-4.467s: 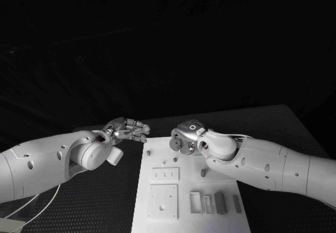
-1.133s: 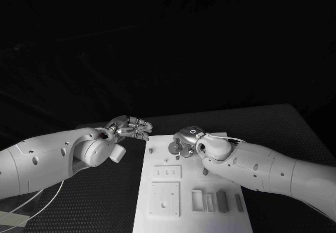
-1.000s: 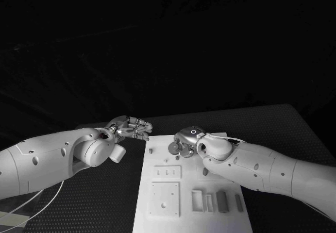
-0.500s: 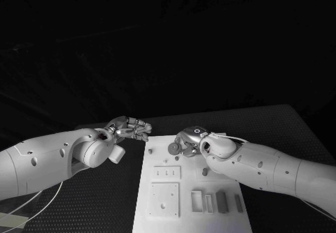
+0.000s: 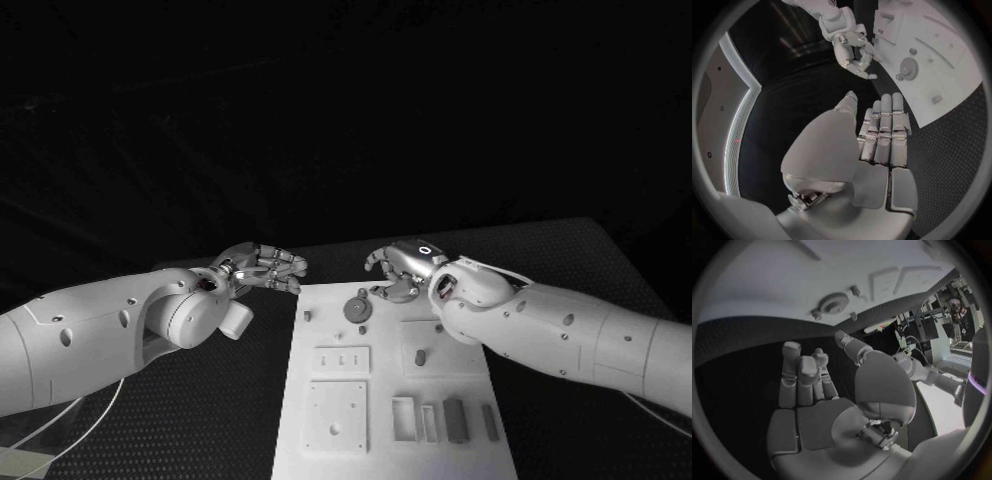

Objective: Assemble the parts on the task board

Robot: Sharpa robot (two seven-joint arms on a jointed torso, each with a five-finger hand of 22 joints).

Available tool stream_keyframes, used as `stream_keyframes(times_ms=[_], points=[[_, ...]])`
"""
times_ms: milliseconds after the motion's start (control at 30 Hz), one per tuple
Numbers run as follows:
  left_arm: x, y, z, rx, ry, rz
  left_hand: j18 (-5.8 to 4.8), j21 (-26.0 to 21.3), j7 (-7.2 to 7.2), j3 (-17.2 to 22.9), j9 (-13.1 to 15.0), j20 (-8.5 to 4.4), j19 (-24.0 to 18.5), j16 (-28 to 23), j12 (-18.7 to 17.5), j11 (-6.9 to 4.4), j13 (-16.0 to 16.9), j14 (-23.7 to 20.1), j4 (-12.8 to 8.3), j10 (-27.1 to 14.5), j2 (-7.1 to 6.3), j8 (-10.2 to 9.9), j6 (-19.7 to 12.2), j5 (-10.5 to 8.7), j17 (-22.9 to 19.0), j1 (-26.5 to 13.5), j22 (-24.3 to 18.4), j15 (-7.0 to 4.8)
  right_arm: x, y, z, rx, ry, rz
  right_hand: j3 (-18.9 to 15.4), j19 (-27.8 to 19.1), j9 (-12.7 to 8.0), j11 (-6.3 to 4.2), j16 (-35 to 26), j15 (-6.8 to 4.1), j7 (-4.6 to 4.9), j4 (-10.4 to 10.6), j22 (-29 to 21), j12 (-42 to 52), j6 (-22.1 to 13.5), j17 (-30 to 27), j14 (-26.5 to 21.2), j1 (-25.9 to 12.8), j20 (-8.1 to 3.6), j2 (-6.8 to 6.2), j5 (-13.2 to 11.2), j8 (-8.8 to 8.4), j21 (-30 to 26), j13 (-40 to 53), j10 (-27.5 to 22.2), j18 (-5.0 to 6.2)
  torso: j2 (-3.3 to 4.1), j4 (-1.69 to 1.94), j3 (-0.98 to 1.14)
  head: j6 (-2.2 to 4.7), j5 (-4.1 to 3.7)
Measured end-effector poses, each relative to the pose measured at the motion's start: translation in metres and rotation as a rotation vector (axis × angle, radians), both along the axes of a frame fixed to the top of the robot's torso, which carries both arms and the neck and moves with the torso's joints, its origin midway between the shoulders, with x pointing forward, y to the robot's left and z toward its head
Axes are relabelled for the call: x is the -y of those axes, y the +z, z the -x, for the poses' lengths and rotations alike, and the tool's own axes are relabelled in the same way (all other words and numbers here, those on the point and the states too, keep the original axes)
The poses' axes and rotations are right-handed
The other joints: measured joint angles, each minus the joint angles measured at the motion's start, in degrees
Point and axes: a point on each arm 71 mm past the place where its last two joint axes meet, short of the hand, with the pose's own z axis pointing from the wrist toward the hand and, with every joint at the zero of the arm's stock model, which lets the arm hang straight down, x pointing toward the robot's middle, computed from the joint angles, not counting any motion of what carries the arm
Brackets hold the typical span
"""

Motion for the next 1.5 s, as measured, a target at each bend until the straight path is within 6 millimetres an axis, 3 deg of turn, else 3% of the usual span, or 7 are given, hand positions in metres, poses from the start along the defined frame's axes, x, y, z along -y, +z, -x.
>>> stream_keyframes(times_ms=[133,300,467,800,900,1167,1500], points=[[-0.003,0.000,-0.003,0.005,0.011,-0.004,-0.02,-0.22,0.00,0.00,0.17,0.00,0.00,-0.23,0.00,0.00,0.00,0.00,0.00,0.00,0.00,0.00,0.00,0.00,0.14,0.00,0.07,0.00,0.033,0.023,-0.008,-0.029,-0.033,-0.092,-0.54,-0.21,0.08,0.42,0.00,0.25,0.06,-0.54,0.00,0.17,-0.05,0.00,-0.25,0.34,-0.03,0.34,0.00,0.33,0.00,0.09,0.01,0.00,-0.14,-0.20,-0.01,0.50,-0.26],[-0.005,0.000,-0.006,0.010,0.018,-0.007,-0.05,-0.22,0.00,0.00,0.45,0.00,0.00,-0.23,0.01,-0.29,0.32,0.00,0.00,0.59,0.00,0.00,0.43,0.00,0.38,0.00,0.19,0.00,0.078,0.033,-0.010,-0.104,-0.062,-0.152,-0.84,-0.75,0.33,0.40,0.00,0.64,-0.28,-2.59,0.00,0.44,0.44,0.04,-0.64,1.07,-0.11,1.07,0.00,0.85,-0.01,0.09,-0.42,-0.02,-0.54,-0.68,-0.17,1.04,-0.46],[-0.007,-0.001,-0.008,0.014,0.020,-0.009,-0.06,-0.22,0.04,0.00,0.63,0.00,0.00,-0.23,0.64,-0.90,0.67,0.53,0.00,1.99,0.23,0.00,0.78,0.00,0.63,-0.23,0.33,-0.11,0.115,0.032,-0.006,-0.182,-0.074,-0.187,-1.27,-2.17,0.59,0.02,-0.35,0.40,-0.51,-4.32,0.00,0.44,1.50,0.02,-2.10,1.07,0.71,1.07,0.00,1.34,-0.72,0.09,-1.41,-0.01,-0.96,-1.17,-0.25,1.33,-0.61],[-0.007,-0.002,-0.008,0.018,0.014,-0.007,-0.36,-0.22,0.24,0.00,0.68,0.00,0.00,-0.35,0.64,-0.90,0.67,0.53,0.00,1.99,0.24,0.21,0.98,0.00,0.63,-0.23,0.38,-0.11,0.163,0.030,0.003,-0.235,-0.115,-0.191,-4.28,-2.99,0.84,-0.31,-0.61,-0.03,-0.45,-7.30,0.00,0.43,1.93,-0.02,-2.92,0.89,1.11,1.70,0.00,1.65,-0.89,-0.12,-2.16,0.23,-1.63,-2.02,-0.19,1.29,-0.95],[-0.007,-0.002,-0.008,0.019,0.013,-0.006,-0.37,-0.22,0.24,0.00,0.68,0.00,0.00,-0.45,0.64,-0.90,0.66,0.53,0.00,1.99,0.24,0.21,0.98,0.00,0.68,-0.23,0.38,-0.11,0.173,0.025,0.007,-0.247,-0.125,-0.181,-4.34,-3.49,0.90,-0.49,-1.05,-0.24,-0.35,-7.68,0.00,0.28,2.23,-0.19,-3.53,1.32,1.40,2.11,0.00,1.66,-1.14,-0.35,-2.67,0.45,-1.70,-2.13,-0.15,1.23,-1.07],[-0.006,-0.003,-0.007,0.019,0.007,-0.004,-0.39,-0.22,0.24,-0.02,0.74,0.00,0.00,-0.45,0.64,-0.90,0.66,0.53,-0.02,1.99,0.24,0.21,0.98,0.00,0.67,-0.23,0.38,-0.11,0.177,0.001,0.011,-0.279,-0.127,-0.126,-4.50,-4.01,0.90,-0.82,-1.33,-0.71,-0.34,-7.84,0.00,-0.02,2.22,-0.32,-4.00,2.89,1.51,1.67,0.00,1.33,-1.68,-0.61,-3.07,0.85,-1.70,-2.20,-0.04,1.19,-1.58],[-0.003,-0.005,-0.006,0.016,-0.001,-0.001,-0.42,-0.22,0.25,-0.31,0.73,0.00,0.00,-0.45,0.64,-0.90,0.65,0.53,0.00,1.99,0.24,0.20,0.98,0.00,0.73,-0.23,0.37,-0.11,0.172,-0.025,0.011,-0.298,-0.117,-0.063,-4.50,-4.01,0.89,-0.82,-1.33,-0.72,-0.33,-7.84,0.00,-0.02,1.66,-0.32,-4.01,3.11,1.52,1.89,0.00,1.33,-1.77,-0.61,-3.07,0.95,-1.65,-1.76,-0.01,0.74,-1.90]])
